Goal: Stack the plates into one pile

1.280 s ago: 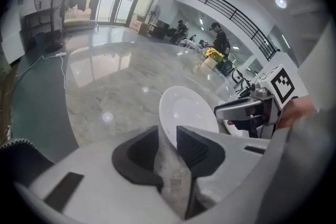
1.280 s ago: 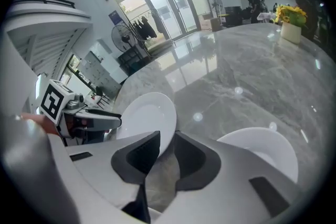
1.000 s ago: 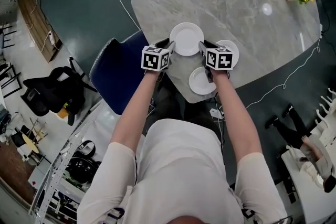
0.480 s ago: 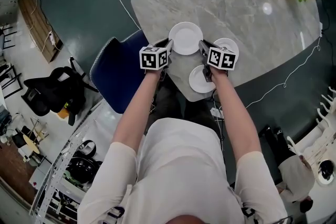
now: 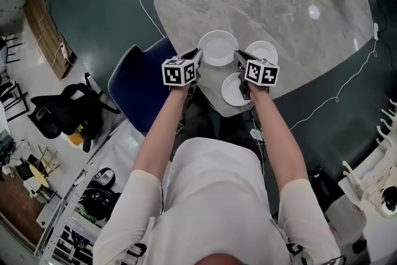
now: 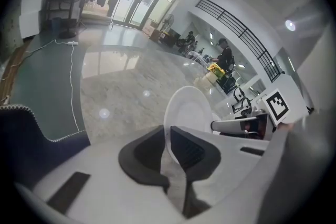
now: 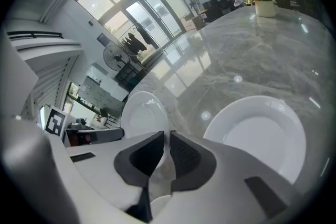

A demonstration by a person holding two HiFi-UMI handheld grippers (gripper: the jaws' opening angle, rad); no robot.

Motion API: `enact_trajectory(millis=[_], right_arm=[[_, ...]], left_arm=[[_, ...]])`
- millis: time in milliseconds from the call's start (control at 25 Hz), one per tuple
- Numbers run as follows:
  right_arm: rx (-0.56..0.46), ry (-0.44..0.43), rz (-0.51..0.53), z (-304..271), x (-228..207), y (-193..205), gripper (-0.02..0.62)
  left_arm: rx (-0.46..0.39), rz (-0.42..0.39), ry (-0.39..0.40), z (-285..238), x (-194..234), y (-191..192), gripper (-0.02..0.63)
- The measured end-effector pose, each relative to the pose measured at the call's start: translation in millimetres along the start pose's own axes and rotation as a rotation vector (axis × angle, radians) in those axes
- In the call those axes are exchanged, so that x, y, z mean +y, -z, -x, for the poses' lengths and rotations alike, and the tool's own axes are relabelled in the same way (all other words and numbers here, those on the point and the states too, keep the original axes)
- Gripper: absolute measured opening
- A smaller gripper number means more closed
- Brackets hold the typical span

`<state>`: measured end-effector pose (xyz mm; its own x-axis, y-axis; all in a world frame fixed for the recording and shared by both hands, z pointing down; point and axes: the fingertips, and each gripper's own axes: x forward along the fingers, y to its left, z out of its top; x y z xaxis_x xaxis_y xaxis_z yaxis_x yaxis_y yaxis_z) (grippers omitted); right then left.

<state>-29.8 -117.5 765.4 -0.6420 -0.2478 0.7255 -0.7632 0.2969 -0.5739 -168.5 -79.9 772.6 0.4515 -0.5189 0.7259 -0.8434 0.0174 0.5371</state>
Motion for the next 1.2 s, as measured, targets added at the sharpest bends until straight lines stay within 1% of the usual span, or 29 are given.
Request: enact_trajectory(millis=[240,520,840,1200], right_arm=[[-0.020,0.007,0.001,30,0,11,0.057],[-0.034,0.008,-0.018,68,-2,33,0.057],[-0.038,0.036,-0.039,103,-18,65,0.057],[-0.019,0.067,-0.111,127,-43,112,0.057]], left_arm=[[0.000,-0.025,0.024,12,-24,11,0.041],[0.021,-0.052,0.054,24,-59,30,0.040],[0.073,-0.082,0.083,28,-91,65,0.038],[0.170,-0.115,0.111,17,-114,110,0.038]])
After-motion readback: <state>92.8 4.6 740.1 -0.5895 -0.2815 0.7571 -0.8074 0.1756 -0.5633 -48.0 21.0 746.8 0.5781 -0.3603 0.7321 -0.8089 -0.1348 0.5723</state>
